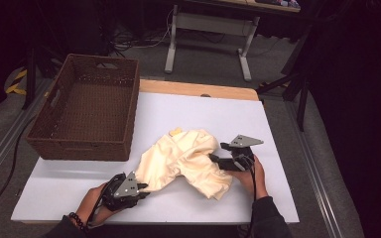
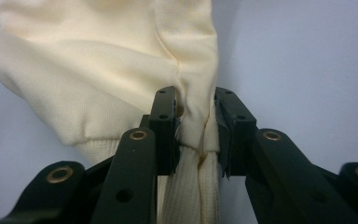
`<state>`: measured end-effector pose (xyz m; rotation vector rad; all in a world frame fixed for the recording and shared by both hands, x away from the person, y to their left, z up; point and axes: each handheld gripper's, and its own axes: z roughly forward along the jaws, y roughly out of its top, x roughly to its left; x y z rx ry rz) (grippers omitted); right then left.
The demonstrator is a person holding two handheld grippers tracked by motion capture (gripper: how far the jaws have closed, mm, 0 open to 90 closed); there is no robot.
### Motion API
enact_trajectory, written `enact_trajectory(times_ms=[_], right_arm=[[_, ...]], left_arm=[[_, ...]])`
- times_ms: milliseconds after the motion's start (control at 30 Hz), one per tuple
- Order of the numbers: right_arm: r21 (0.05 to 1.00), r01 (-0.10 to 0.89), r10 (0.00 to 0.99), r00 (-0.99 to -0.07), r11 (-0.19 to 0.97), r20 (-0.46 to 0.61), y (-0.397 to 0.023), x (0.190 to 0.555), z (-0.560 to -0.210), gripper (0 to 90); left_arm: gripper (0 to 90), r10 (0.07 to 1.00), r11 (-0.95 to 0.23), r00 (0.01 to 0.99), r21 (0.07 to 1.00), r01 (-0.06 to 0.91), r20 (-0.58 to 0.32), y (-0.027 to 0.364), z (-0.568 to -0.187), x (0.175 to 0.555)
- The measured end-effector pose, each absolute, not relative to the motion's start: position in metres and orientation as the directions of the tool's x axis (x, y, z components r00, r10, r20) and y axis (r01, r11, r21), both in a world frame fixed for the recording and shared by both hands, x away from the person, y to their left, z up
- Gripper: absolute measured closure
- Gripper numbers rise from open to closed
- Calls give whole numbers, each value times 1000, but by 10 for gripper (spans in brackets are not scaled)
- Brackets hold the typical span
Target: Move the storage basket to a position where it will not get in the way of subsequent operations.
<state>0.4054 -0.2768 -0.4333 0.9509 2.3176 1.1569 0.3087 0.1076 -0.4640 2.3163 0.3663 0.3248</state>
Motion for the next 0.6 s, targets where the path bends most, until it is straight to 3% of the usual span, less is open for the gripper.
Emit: enact_trajectory(times_ms=[200,333,467,600], right_arm=[[805,402,706,-707,436,-29,-269,416,-437,366],[791,404,711,-701,460,-55,-264,420,-439,509],[797,392,708,-704,460,-63,-264,419,-436,756],[795,374,702,-706,478,-89,-262,417,-434,841]], left_arm=[[712,352,-678,928,717,165,120,107,-464,309],[712,352,-678,929,716,168,115,107,-464,309],[712,351,-678,929,716,167,116,107,-464,309],[712,349,-679,930,716,165,116,107,-464,310]])
